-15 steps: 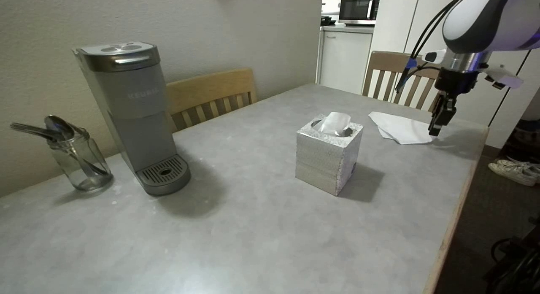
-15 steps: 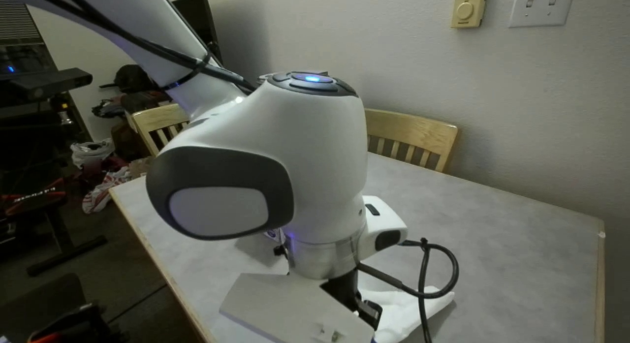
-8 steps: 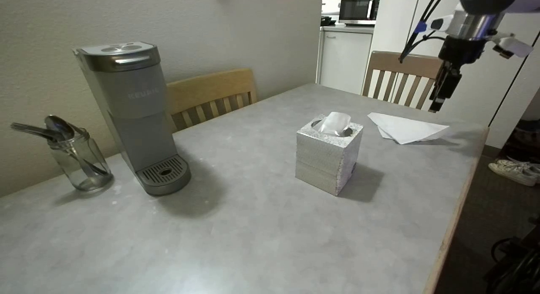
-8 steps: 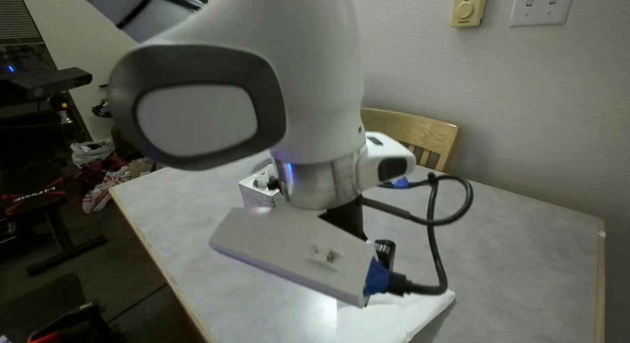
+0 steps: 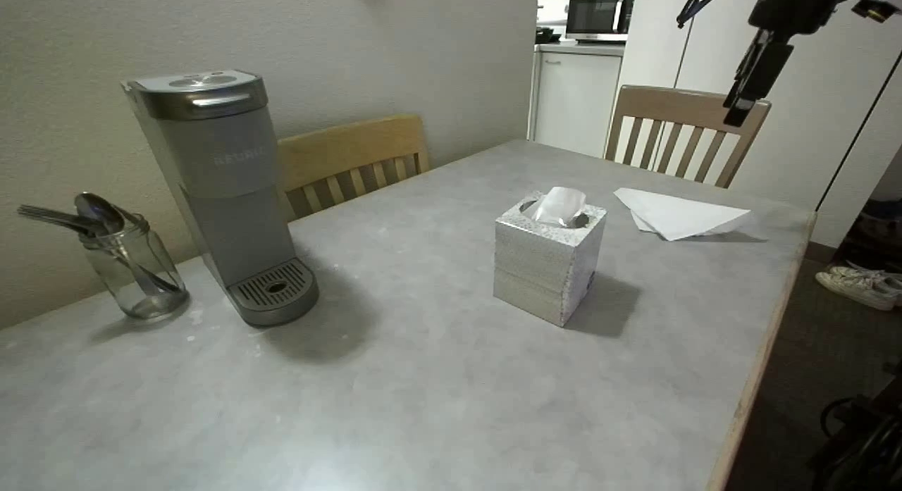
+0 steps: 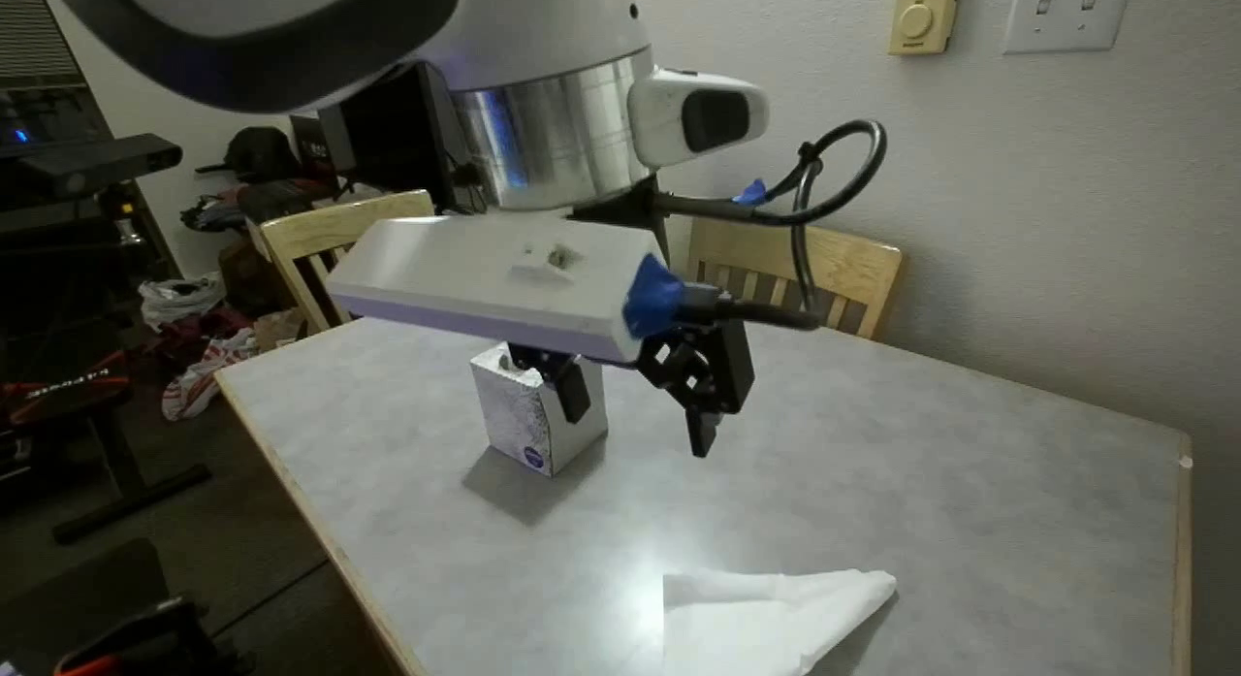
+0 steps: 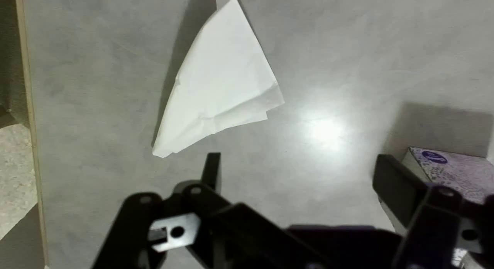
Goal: Remove some tissue from the box
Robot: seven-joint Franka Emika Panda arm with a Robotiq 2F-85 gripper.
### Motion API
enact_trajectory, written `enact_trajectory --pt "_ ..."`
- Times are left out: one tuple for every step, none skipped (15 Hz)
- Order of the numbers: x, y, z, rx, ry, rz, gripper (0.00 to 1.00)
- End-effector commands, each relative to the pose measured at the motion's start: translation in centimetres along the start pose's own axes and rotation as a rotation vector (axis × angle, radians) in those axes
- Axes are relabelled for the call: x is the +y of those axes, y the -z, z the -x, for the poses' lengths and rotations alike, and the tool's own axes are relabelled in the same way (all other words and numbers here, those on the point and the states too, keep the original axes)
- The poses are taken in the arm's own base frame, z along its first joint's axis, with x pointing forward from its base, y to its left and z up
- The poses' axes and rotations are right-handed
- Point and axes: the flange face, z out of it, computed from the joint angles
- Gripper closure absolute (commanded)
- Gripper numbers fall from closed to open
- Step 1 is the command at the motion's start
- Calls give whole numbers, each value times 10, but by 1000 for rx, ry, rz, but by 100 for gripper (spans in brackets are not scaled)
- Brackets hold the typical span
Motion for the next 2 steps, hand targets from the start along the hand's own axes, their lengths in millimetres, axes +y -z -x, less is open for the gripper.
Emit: enact_trajectory --pt "-1 -1 0 -4 -1 -2 0" --pt "-1 -2 1 -6 -1 -4 0"
